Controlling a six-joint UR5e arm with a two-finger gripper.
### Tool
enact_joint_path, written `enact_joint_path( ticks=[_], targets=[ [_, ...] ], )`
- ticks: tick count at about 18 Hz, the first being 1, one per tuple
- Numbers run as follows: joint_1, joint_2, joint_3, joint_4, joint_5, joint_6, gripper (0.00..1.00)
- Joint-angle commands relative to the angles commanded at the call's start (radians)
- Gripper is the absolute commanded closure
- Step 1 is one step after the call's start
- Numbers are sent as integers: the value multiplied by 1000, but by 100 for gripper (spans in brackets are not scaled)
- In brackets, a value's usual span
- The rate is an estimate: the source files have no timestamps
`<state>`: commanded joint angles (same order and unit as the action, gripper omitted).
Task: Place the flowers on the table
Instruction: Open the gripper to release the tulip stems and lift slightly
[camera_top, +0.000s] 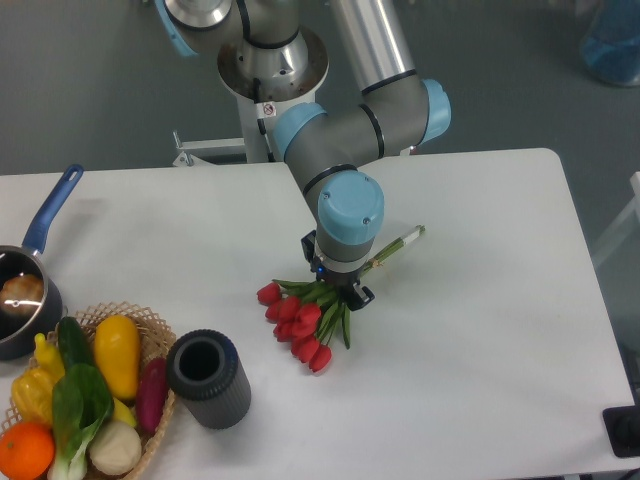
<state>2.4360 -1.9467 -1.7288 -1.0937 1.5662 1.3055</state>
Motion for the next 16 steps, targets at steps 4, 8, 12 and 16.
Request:
enact_joint_path(
  ticks=[4,8,12,16],
  targets=[
    [3,29,2,5,3,-23,0],
    [2,46,20,46,0,-144,0],
    [-2,78,47,55,-3,-143,0],
    [-2,112,95,98,-3,-143,0]
  ],
)
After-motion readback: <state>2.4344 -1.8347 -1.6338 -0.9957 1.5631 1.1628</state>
